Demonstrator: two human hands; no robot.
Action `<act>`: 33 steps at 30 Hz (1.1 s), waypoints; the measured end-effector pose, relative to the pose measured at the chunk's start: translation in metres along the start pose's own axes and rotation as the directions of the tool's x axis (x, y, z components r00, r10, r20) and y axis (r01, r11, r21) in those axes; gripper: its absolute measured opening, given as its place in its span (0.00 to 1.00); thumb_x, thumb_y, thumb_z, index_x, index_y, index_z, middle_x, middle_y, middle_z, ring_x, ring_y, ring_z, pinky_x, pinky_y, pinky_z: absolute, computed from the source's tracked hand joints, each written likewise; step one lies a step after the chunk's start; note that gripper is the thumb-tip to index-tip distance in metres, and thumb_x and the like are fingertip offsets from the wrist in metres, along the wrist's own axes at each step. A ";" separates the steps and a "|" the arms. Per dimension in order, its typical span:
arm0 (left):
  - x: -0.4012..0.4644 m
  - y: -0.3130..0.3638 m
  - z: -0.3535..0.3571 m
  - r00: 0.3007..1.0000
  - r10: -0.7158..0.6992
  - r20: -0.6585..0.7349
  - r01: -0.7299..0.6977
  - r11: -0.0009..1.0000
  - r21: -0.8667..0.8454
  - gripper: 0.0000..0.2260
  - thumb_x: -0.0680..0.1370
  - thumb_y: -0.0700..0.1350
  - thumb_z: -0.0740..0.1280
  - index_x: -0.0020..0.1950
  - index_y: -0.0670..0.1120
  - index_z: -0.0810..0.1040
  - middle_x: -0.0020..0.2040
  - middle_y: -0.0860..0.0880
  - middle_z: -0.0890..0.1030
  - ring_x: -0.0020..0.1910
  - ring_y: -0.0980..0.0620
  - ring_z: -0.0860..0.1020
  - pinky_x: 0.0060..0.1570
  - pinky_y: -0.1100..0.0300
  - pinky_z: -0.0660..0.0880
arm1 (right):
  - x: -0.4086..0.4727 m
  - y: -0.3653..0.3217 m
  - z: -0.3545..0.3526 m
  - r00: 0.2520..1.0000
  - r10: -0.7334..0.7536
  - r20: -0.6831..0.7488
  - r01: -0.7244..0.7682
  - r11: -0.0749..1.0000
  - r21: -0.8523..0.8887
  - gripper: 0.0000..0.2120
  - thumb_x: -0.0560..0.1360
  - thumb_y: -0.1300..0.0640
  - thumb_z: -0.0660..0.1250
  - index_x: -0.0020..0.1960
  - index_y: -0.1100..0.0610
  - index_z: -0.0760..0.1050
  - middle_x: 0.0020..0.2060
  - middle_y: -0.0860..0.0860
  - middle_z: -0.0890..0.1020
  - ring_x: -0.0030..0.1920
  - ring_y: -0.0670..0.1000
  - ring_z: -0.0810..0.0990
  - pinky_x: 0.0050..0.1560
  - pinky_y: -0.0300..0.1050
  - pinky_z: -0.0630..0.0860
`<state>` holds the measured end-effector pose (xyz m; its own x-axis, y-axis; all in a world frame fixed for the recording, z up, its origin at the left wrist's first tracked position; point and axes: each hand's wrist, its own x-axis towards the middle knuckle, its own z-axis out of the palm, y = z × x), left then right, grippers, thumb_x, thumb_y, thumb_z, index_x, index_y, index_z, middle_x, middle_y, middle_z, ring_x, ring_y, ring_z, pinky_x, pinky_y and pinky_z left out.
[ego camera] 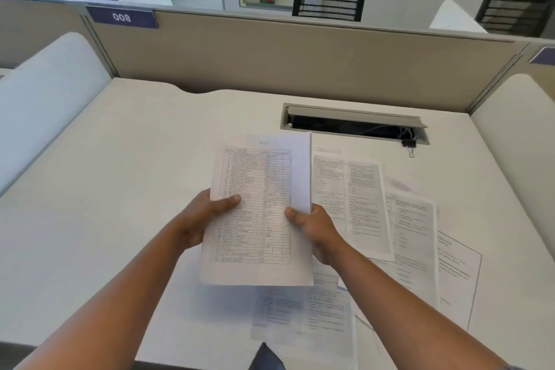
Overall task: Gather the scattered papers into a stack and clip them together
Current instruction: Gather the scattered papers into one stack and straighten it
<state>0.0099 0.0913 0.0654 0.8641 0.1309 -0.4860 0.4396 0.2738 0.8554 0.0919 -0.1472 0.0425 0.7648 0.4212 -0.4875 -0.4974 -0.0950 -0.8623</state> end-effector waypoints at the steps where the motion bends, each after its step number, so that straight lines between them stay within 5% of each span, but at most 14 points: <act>1: 0.001 -0.005 -0.002 0.998 -0.033 0.058 0.033 0.999 -0.008 0.24 0.74 0.44 0.75 0.68 0.40 0.77 0.63 0.37 0.83 0.61 0.35 0.82 0.59 0.38 0.80 | 0.001 0.001 -0.004 1.000 0.019 -0.016 -0.018 1.000 0.014 0.07 0.79 0.59 0.72 0.56 0.58 0.83 0.48 0.53 0.89 0.50 0.55 0.88 0.52 0.53 0.84; 6: 0.016 -0.029 0.013 0.997 -0.078 -0.015 0.078 0.996 -0.039 0.19 0.76 0.37 0.73 0.67 0.39 0.78 0.61 0.39 0.84 0.59 0.37 0.83 0.61 0.38 0.78 | 0.003 0.004 -0.018 0.996 0.030 -0.087 -0.030 1.000 -0.008 0.09 0.79 0.58 0.71 0.59 0.56 0.82 0.48 0.50 0.89 0.49 0.53 0.88 0.47 0.48 0.83; 11: 0.033 -0.040 0.032 0.982 -0.113 -0.153 0.117 0.993 0.017 0.15 0.79 0.34 0.71 0.65 0.40 0.79 0.54 0.42 0.87 0.55 0.38 0.85 0.58 0.39 0.80 | 0.006 0.008 -0.036 0.992 0.040 -0.118 -0.041 0.999 -0.006 0.08 0.83 0.56 0.65 0.61 0.52 0.80 0.55 0.52 0.87 0.56 0.55 0.85 0.60 0.57 0.81; 15: 0.043 -0.039 0.045 0.983 -0.117 -0.142 0.131 0.987 0.095 0.15 0.79 0.37 0.72 0.65 0.42 0.80 0.56 0.43 0.86 0.55 0.39 0.84 0.59 0.38 0.80 | 0.008 0.012 -0.053 0.991 0.030 -0.133 -0.057 0.978 -0.201 0.11 0.85 0.51 0.62 0.63 0.52 0.79 0.57 0.50 0.86 0.56 0.53 0.85 0.61 0.57 0.80; 21: 0.061 -0.036 0.067 0.980 -0.120 -0.155 0.149 0.972 0.185 0.16 0.79 0.39 0.73 0.66 0.42 0.79 0.56 0.44 0.86 0.54 0.41 0.84 0.59 0.42 0.80 | 0.015 0.019 -0.082 0.975 0.113 -0.192 -0.120 0.992 -0.025 0.10 0.85 0.52 0.62 0.60 0.51 0.80 0.54 0.51 0.87 0.56 0.56 0.85 0.60 0.61 0.81; 27: 0.078 -0.035 0.094 0.991 -0.090 -0.104 0.110 0.971 0.214 0.14 0.79 0.39 0.73 0.65 0.44 0.80 0.55 0.47 0.85 0.52 0.46 0.84 0.49 0.52 0.81 | 0.028 0.020 -0.104 0.935 0.072 -0.347 -0.114 0.988 -0.103 0.10 0.84 0.51 0.62 0.56 0.51 0.81 0.56 0.51 0.85 0.56 0.55 0.83 0.63 0.58 0.78; 33: 0.096 -0.026 0.111 0.984 -0.050 -0.170 0.094 0.961 0.262 0.08 0.78 0.39 0.74 0.56 0.45 0.81 0.50 0.51 0.85 0.46 0.54 0.84 0.35 0.63 0.79 | 0.039 0.012 -0.123 0.902 0.044 -0.430 -0.127 0.978 -0.167 0.10 0.85 0.54 0.59 0.53 0.52 0.78 0.53 0.50 0.83 0.53 0.52 0.80 0.55 0.48 0.74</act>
<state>0.1091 -0.0092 0.0165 0.7869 0.2774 -0.5512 0.5673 0.0260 0.8231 0.1663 -0.2425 -0.0041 0.8441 -0.0126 -0.5361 -0.5151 -0.2968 -0.8041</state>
